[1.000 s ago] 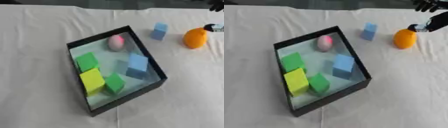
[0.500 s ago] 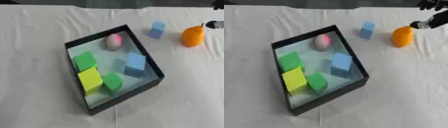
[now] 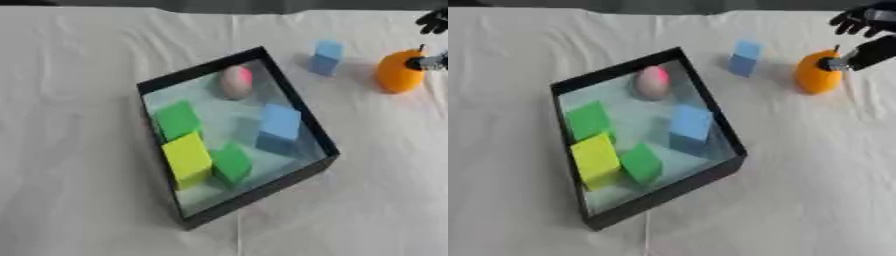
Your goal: Pick up objects on the table and place them in the box.
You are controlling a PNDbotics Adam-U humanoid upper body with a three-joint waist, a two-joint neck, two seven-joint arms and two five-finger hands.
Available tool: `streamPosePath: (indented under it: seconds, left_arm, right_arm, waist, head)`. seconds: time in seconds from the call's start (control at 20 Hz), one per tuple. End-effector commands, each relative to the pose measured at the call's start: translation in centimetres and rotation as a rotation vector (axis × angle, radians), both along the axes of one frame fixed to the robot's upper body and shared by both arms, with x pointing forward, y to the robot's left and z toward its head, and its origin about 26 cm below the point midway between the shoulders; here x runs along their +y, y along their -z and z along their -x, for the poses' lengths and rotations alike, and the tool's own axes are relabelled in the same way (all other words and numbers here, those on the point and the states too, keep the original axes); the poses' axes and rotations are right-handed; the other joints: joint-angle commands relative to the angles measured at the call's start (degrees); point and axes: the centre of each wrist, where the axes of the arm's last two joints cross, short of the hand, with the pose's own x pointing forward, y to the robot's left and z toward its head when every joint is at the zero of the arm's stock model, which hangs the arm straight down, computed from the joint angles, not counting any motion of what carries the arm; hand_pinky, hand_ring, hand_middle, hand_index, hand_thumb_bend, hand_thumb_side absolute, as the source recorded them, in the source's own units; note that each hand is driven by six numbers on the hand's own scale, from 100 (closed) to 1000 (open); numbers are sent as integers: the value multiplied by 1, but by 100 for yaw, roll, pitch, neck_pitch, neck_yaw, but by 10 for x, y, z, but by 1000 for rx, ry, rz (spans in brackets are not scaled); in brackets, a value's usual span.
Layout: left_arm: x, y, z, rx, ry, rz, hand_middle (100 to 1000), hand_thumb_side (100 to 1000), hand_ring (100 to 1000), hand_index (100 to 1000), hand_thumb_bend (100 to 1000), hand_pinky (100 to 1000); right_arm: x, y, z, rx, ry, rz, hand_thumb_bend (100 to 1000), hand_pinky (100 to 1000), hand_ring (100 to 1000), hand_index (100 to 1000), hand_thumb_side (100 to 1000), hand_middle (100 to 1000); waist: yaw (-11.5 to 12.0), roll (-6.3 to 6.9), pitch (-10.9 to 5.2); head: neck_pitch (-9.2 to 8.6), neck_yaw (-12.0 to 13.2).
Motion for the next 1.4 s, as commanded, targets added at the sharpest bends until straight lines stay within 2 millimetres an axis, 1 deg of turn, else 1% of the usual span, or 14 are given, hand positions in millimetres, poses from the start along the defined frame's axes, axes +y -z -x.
streamPosePath:
  seconds: [0.05,0.15,0.25,0.35,0.45,0.55,0.65,0.9,1.05,1.15,1.25,1.35,1.4]
  left_arm:
    - [-2,-8,3,-25,12,-16,738,702,741,837,417,645]
    - [-2,-8,3,-25,17,-17,737,709,740,830,415,644]
    - [-3,-8,3,-28,20,-18,735,706,740,827,416,644]
    - [-3,-8,3,-29,22,-17,735,706,739,825,415,643]
    - [-3,-8,3,-28,24,-15,733,709,739,823,413,644]
    - [-4,-7,3,-27,26,-14,733,711,739,822,411,644]
    - [-4,-7,3,-27,30,-13,732,713,738,822,411,643]
    - [-7,-7,2,-23,46,-15,729,720,738,821,403,644]
    - [-7,-6,2,-21,51,-16,729,723,739,821,397,644]
    - [-7,-6,2,-20,52,-17,728,723,739,820,394,644]
    - [-7,-6,2,-18,50,-17,724,724,739,818,389,643]
    - [-6,-5,2,-14,50,-16,717,724,738,816,387,643]
    - [-6,-5,2,-13,51,-17,717,726,738,817,384,643]
  right_arm:
    - [-8,-8,1,-34,30,12,441,892,921,908,439,845]
    - [-10,-5,-2,-44,51,9,441,892,921,918,464,847]
    - [-11,-2,-4,-48,64,13,441,891,920,923,461,848]
    - [-12,1,-7,-44,73,27,442,891,920,934,477,850]
    - [-13,2,-8,-47,88,41,442,886,913,934,517,846]
    - [-14,3,-10,-59,105,58,443,883,910,941,528,845]
    - [-14,4,-11,-66,118,75,443,882,908,949,559,846]
    - [-18,9,-13,-70,159,124,442,870,891,948,630,833]
    - [-21,11,-15,-77,187,134,442,852,871,940,616,818]
    - [-21,11,-16,-82,192,126,443,835,841,906,594,780]
    - [-20,10,-17,-87,180,108,443,808,781,837,545,696]
    - [-19,7,-16,-101,165,87,445,794,746,788,523,630]
    - [-18,6,-16,-112,160,77,446,782,727,761,496,598]
  waist:
    - [26,12,-68]
    - [48,26,-50]
    - [63,37,-31]
    - [74,42,-14]
    - [79,45,3]
    - [78,47,19]
    - [79,49,35]
    - [122,51,87]
    - [143,55,123]
    - [141,62,135]
    - [127,66,138]
    - [112,66,132]
    - [106,65,127]
  head:
    - [-119,-51]
    - [-153,-81]
    - [-181,-87]
    - [-188,-100]
    - [-188,-121]
    - [-192,-145]
    - [-208,-161]
    - [-290,-245]
    - [-320,-253]
    - [-298,-230]
    - [-269,-178]
    - [-250,-141]
    - [-244,-130]
